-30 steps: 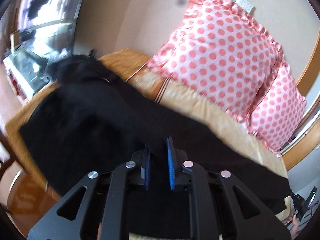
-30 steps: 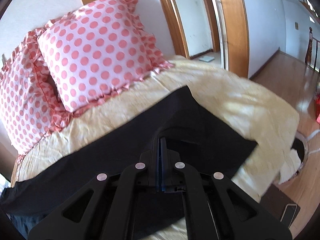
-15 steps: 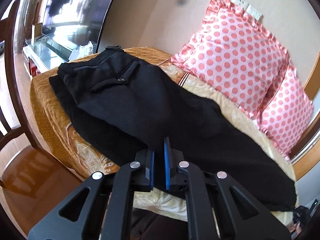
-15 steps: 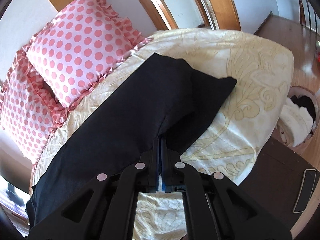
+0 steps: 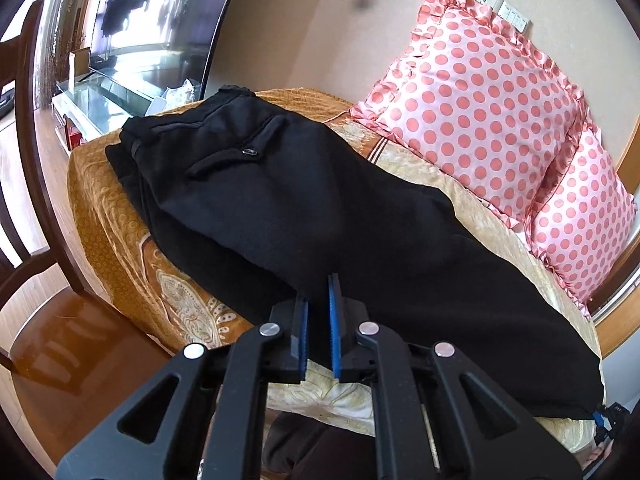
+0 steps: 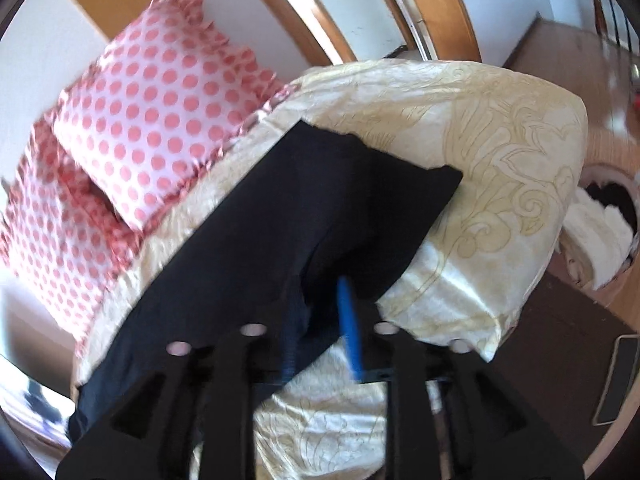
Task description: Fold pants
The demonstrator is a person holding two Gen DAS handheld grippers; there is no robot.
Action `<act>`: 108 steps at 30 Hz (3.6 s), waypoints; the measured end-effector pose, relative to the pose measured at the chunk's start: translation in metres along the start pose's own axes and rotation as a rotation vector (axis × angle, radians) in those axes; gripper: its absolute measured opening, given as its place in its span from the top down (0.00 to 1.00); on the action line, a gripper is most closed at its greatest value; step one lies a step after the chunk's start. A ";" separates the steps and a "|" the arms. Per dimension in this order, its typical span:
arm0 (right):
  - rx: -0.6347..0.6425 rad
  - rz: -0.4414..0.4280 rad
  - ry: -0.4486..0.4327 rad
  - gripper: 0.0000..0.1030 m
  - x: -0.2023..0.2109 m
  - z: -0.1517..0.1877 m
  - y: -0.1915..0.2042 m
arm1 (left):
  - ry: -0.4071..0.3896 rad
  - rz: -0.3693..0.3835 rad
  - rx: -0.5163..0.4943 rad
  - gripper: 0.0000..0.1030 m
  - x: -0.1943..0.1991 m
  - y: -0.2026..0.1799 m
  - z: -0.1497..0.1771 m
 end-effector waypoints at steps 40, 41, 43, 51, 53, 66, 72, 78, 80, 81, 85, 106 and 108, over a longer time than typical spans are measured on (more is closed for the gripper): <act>0.815 0.275 -0.082 0.44 -0.038 0.057 0.121 | -0.139 -0.135 -0.206 0.55 -0.001 -0.007 -0.045; 0.810 0.270 -0.089 0.44 -0.037 0.060 0.121 | -0.119 -0.147 -0.199 0.55 -0.007 -0.001 -0.043; 0.784 0.249 -0.072 0.44 -0.037 0.058 0.118 | -0.080 -0.225 -0.192 0.55 -0.021 0.018 -0.036; 0.567 0.336 -0.191 0.32 0.011 0.018 0.056 | -0.111 -0.215 -0.179 0.47 -0.021 0.037 -0.026; 0.446 0.389 -0.188 0.32 0.017 -0.003 0.019 | -0.116 -0.193 -0.164 0.46 -0.018 0.035 -0.028; 0.307 0.249 -0.127 0.34 -0.013 -0.014 -0.005 | -0.161 -0.140 -0.206 0.35 -0.005 0.004 -0.032; 0.303 0.159 -0.139 0.47 -0.013 -0.005 0.008 | -0.155 -0.128 -0.212 0.35 -0.008 -0.001 -0.031; 0.242 0.152 -0.159 0.69 -0.013 -0.011 -0.003 | -0.155 -0.111 -0.224 0.33 -0.009 -0.006 -0.030; 0.225 0.169 -0.157 0.69 -0.013 -0.013 -0.004 | -0.155 -0.102 -0.223 0.32 -0.008 -0.007 -0.030; 0.223 0.188 -0.161 0.69 -0.014 -0.014 -0.004 | -0.155 -0.100 -0.223 0.32 -0.009 -0.008 -0.030; 0.226 0.151 -0.162 0.91 -0.022 -0.014 0.001 | -0.150 -0.093 -0.220 0.32 -0.009 -0.006 -0.029; 0.626 -0.580 -0.139 0.94 0.043 0.080 0.324 | -0.186 -0.060 -0.213 0.27 0.008 -0.009 -0.033; 0.711 -0.670 -0.045 0.94 0.040 0.128 0.364 | -0.195 -0.061 -0.208 0.27 0.012 -0.008 -0.034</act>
Point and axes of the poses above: each gripper's, at about its wrist camera, not at the fingertips, and x roughly against the way its jaws point, y to its left, z to its underside, the point moved 7 cm from there along -x, roughly the way its jaws point, and after that the axes turned 4 degrees about x, right-handed, at the moved point
